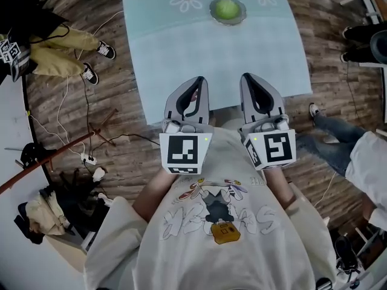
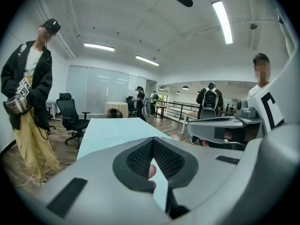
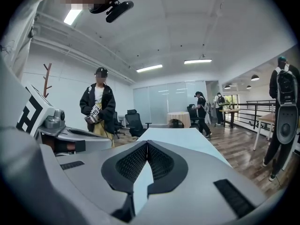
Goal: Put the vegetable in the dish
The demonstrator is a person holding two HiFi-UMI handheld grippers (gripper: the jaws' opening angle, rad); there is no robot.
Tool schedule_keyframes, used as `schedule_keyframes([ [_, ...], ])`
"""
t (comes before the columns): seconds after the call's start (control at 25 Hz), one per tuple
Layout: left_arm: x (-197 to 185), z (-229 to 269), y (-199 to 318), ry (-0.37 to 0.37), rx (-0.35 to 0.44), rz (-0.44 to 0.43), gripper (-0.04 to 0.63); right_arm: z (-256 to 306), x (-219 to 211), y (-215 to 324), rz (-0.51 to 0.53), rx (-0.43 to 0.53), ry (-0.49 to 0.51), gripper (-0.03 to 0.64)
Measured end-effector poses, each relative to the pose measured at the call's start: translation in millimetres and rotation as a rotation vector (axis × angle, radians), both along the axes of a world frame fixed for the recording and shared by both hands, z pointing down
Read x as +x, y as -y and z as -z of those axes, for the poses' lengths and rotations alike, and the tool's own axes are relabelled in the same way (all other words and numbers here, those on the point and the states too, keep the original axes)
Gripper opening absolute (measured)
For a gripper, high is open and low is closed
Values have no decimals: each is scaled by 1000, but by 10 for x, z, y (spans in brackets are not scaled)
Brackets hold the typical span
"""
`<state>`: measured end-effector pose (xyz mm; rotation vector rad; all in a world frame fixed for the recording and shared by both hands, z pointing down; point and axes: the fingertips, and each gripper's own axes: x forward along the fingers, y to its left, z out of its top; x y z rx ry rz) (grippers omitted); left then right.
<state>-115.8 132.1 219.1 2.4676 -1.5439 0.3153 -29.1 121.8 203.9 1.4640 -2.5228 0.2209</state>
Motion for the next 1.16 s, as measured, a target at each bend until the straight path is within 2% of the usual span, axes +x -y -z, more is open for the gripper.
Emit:
schedule_keyframes([
  [0.32,-7,152,-194,-4,38,-10,6,79,-15,-265,-16,22,3,21],
  [0.84,-21,257,-257,-10,71,-31,6,168,-95,-324,-30,33,6,21],
  [1.16,68,80,-249,-11,63,-32,6,16,22,-300,-38,29,12,21],
])
